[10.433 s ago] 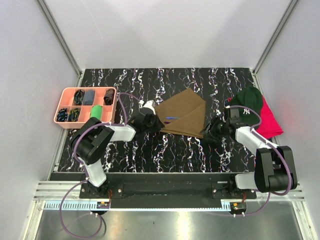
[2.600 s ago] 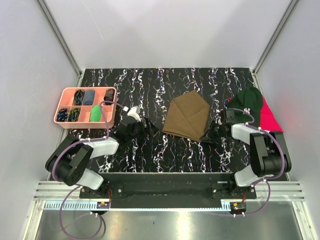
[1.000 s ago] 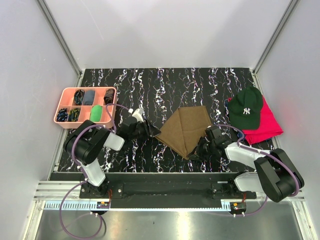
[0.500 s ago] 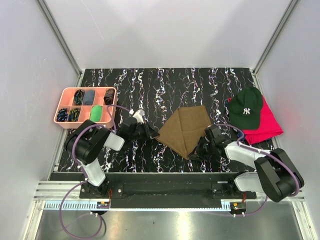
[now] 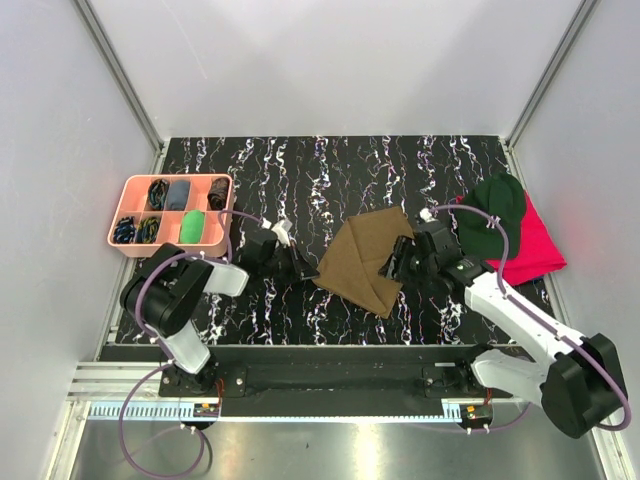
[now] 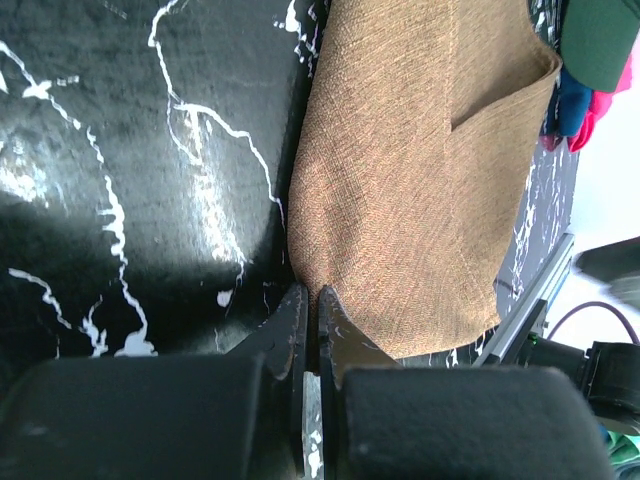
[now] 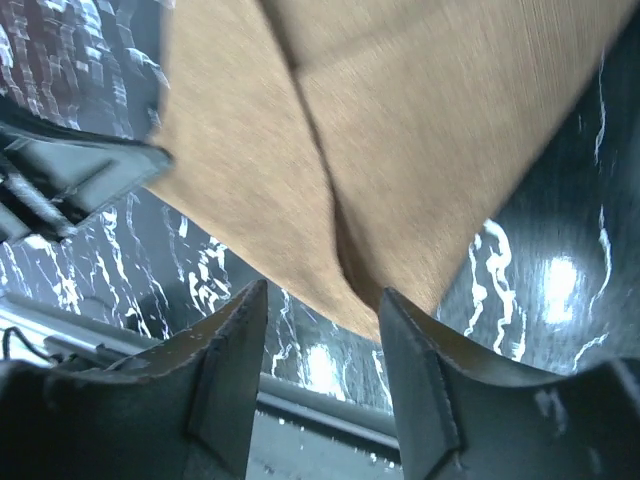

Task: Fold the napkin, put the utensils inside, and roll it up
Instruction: Roll the napkin with the utensil

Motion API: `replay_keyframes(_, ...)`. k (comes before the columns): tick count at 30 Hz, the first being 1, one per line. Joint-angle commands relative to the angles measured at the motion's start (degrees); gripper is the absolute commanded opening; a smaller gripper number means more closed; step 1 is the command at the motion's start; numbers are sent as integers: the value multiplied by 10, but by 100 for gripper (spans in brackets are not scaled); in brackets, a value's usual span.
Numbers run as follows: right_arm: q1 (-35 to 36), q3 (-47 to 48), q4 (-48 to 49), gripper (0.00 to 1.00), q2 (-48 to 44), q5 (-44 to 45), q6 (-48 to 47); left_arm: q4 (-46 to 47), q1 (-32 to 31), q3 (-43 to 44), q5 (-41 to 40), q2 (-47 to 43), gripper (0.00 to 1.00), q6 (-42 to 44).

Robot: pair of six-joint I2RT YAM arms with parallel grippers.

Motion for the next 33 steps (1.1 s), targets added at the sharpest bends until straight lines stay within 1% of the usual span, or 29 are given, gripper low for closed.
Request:
replay_keyframes(1,51,57,-10,59,4,102,-94,-69,1,30,14,-28,0,-5)
replay_keyframes(2,68,74,-6,60,10,115,-105,-80,1,36,15,-30,0,-4)
replay_keyframes(3,83,81,3,60,18,147,-115,-100,1,41,16,-31,0,-5)
replay_keyframes(4,123,89,8,61,35,164,-134,-109,1,49,15,-33,0,-2)
replay_keyframes(5,142,103,15,62,46,183,-143,-118,2,54,17,-33,0,0)
replay_keyframes(6,162,110,27,63,58,220,-158,-133,3,58,19,-32,0,3)
replay_keyframes(7,210,118,34,69,85,238,-165,-139,5,66,20,-30,0,3)
replay_keyframes(8,229,134,41,73,100,274,-173,-149,9,70,28,-28,0,2)
replay_keyframes(9,253,143,51,74,117,292,-187,-155,11,74,32,-25,0,1)
replay_keyframes(10,292,152,57,74,153,309,-194,-161,12,82,33,-25,0,4)
replay_keyframes(11,312,169,64,75,170,341,-198,-176,14,86,37,-24,0,6)
replay_keyframes(12,325,179,71,75,206,357,-202,-182,16,90,40,-24,0,8)
replay_keyframes(13,350,189,77,75,223,369,-204,-189,17,97,48,-24,0,10)
replay_keyframes(15,368,211,93,75,270,397,-211,-202,26,101,58,-23,0,10)
replay_keyframes(18,403,233,118,75,310,433,-224,-218,38,108,73,-23,0,11)
replay_keyframes(22,428,260,122,74,380,478,-231,-239,42,120,77,-24,0,20)
replay_keyframes(27,461,278,130,72,425,537,-249,-248,49,126,86,-20,0,20)
replay_keyframes(30,466,274,134,68,443,567,-243,-251,54,129,90,-19,0,20)
replay_keyframes(33,468,265,137,62,460,583,-236,-252,56,131,93,-18,0,20)
